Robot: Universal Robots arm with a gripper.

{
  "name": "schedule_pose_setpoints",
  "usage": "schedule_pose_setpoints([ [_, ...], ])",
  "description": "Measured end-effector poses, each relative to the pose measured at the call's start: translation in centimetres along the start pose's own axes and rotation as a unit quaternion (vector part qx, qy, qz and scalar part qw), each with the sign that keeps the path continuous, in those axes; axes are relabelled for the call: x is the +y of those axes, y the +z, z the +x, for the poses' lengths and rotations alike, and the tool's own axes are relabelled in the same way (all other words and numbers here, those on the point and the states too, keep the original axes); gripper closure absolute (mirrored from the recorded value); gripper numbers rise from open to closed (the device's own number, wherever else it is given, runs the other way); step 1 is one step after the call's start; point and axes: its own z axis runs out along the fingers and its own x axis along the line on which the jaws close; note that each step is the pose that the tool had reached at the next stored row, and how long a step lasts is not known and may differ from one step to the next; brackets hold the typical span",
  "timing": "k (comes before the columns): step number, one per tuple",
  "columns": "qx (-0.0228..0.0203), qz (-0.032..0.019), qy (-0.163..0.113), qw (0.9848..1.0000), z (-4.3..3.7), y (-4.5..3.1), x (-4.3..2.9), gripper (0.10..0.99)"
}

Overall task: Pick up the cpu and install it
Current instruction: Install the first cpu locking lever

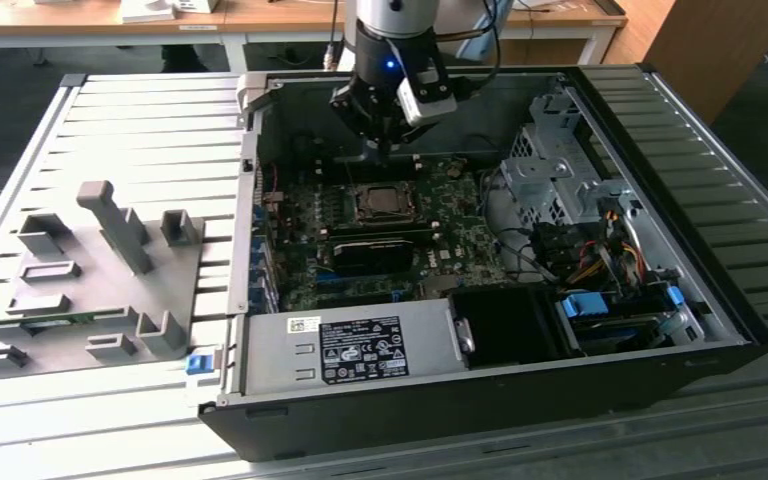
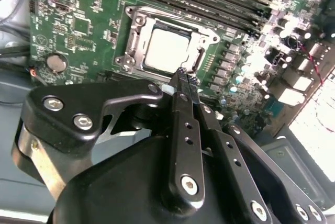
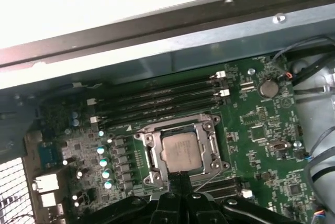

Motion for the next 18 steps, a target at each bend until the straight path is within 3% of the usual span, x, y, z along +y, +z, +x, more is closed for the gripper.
schedule_pose_setpoints([
  [3, -0.0002, -0.0001, -0.002, 1.0, 0.3, 0.1, -0.07, 0.98],
  [6, 0.0003, 0.0005, -0.027, 0.9996, 0.3, 0.19, -0.08, 0.98],
  [13, 0.0012, 0.0017, -0.087, 0.9962, 0.29, 0.48, -0.08, 0.98],
  [18, -0.0028, 0.0013, -0.1, 0.995, 0.39, 0.78, -0.11, 0.98],
])
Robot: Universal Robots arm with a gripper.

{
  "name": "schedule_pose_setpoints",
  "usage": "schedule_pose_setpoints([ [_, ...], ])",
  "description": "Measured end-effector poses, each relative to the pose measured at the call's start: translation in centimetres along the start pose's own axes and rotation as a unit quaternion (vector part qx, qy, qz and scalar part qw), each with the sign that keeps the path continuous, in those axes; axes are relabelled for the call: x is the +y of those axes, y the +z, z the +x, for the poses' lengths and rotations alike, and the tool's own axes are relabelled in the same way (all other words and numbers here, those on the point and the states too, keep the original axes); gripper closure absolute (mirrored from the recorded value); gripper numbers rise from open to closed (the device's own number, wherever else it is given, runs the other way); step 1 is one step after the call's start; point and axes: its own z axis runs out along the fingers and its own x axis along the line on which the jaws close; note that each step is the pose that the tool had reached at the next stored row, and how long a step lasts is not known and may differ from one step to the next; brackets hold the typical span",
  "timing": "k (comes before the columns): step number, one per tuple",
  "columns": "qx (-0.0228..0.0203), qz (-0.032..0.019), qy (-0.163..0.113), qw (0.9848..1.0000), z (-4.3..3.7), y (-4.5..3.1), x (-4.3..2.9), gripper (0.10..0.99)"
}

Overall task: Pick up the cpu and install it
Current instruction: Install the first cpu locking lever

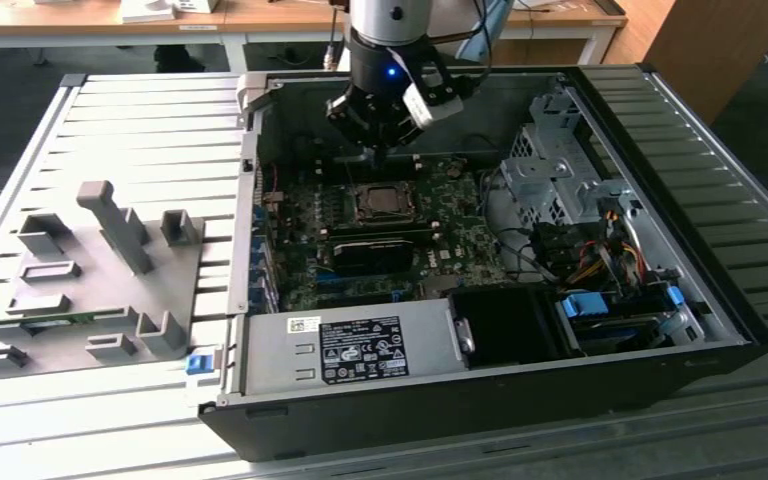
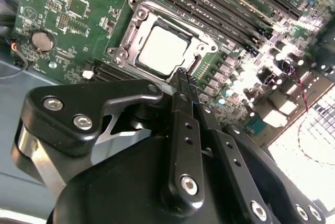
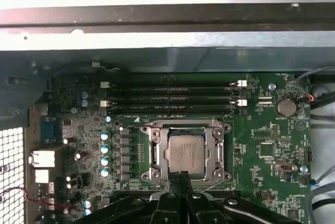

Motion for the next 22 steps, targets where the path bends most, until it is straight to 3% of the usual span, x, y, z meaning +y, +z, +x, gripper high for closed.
schedule_pose_setpoints([
  [14, 0.0, -0.0002, -0.006, 1.0, 2.23, 0.39, -0.06, 0.98],
  [22, -0.0006, -0.0002, -0.007, 1.0, 4.29, 0.75, 0.26, 0.98],
])
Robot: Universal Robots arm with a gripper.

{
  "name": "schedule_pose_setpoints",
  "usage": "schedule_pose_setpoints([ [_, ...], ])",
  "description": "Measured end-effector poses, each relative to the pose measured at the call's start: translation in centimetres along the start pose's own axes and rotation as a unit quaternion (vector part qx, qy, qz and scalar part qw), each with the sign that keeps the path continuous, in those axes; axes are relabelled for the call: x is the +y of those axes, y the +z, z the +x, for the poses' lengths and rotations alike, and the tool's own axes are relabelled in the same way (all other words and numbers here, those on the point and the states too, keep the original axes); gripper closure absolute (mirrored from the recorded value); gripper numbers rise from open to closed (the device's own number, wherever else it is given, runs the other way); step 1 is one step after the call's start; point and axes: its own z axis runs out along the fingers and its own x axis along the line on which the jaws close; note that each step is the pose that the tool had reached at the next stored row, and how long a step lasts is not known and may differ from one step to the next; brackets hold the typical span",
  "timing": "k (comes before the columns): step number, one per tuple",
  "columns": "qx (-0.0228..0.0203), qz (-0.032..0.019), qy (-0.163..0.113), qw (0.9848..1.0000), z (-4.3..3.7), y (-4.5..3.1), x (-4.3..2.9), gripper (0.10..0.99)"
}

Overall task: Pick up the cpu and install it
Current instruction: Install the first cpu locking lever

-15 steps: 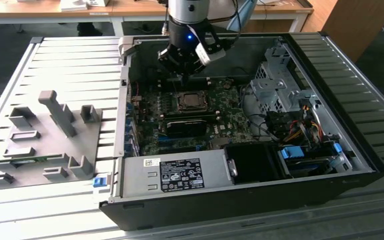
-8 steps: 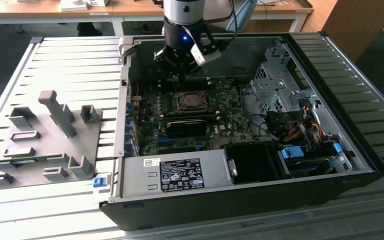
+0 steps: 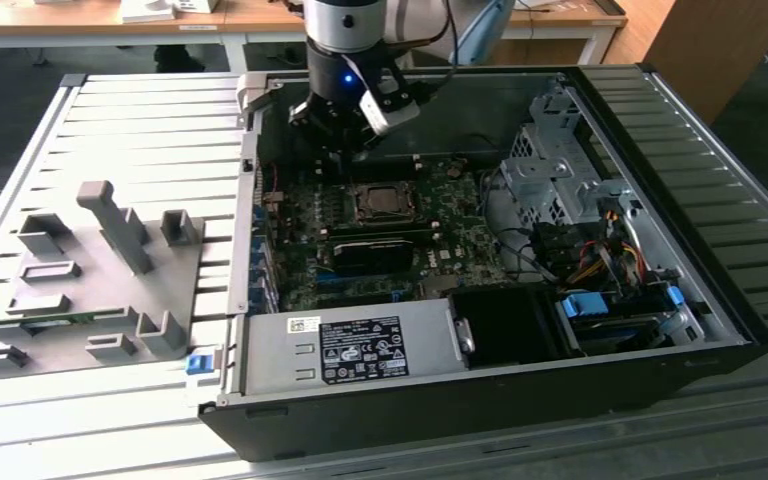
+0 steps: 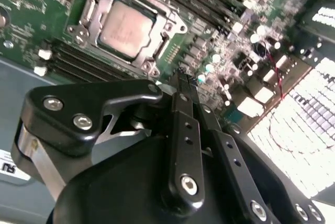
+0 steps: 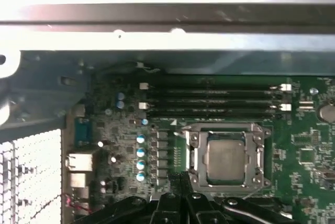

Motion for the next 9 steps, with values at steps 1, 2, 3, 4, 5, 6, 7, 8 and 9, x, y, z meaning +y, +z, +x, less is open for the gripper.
schedule_pose_setpoints([
  [1, 0.0, 0.0, 0.0, 1.0, 0.17, 0.01, 0.11, 0.98],
  [2, 0.0, 0.0, 0.0, 1.0, 0.33, 0.02, 0.22, 0.98],
  [3, 0.0, -0.0001, 0.0, 1.0, 0.52, 0.04, 0.3, 0.98],
  [4, 0.0, -0.0001, 0.0, 1.0, 0.64, 0.05, 0.38, 0.98],
  [5, 0.0, -0.0003, 0.0, 1.0, 0.73, 0.08, 0.48, 0.98],
  [6, 0.0, -0.0004, 0.0, 1.0, 0.83, 0.1, 0.55, 0.98],
  [7, 0.0, -0.0005, 0.0, 1.0, 0.89, 0.13, 0.64, 0.98],
  [8, 0.0, -0.0006, 0.0, 1.0, 0.92, 0.16, 0.77, 0.98],
  [9, 0.0, -0.0007, 0.0, 1.0, 0.95, 0.19, 0.89, 0.98],
])
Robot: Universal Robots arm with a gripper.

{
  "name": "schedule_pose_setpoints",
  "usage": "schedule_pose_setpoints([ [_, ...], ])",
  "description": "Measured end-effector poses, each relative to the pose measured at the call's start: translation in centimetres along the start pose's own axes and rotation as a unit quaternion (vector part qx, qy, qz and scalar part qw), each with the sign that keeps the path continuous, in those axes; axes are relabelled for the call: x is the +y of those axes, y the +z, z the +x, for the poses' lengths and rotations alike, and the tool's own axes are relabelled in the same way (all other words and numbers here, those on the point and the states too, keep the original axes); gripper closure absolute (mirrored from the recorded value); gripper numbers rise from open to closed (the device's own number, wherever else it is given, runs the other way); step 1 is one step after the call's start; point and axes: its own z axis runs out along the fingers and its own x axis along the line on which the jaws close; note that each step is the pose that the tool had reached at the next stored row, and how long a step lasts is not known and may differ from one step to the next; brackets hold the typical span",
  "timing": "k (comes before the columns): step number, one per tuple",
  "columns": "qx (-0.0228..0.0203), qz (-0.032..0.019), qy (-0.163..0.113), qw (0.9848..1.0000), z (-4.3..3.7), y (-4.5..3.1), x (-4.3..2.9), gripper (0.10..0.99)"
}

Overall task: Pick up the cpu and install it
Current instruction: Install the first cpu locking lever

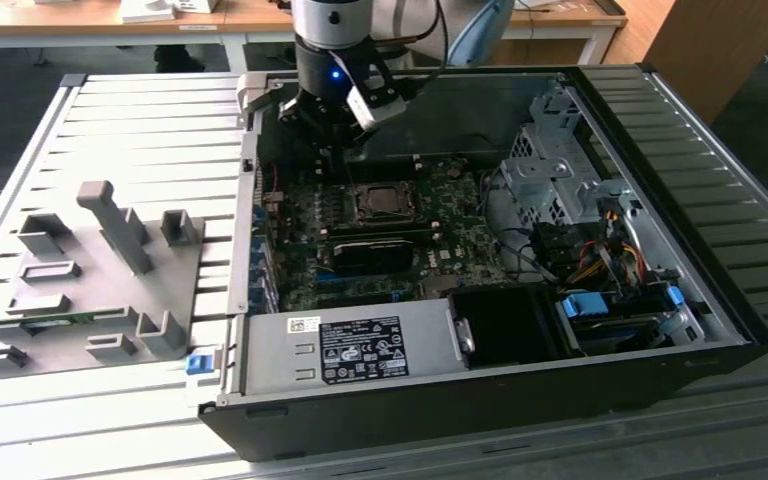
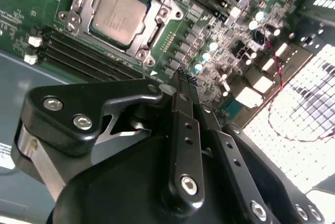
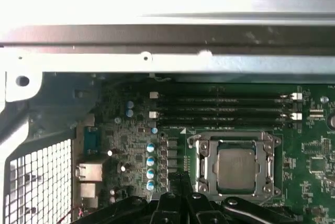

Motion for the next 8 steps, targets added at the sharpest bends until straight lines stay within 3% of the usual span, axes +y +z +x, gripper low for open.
schedule_pose_setpoints([
  [8, -0.0026, -0.0007, -0.001, 1.0, 0.51, 0.48, 1.26, 0.98],
])
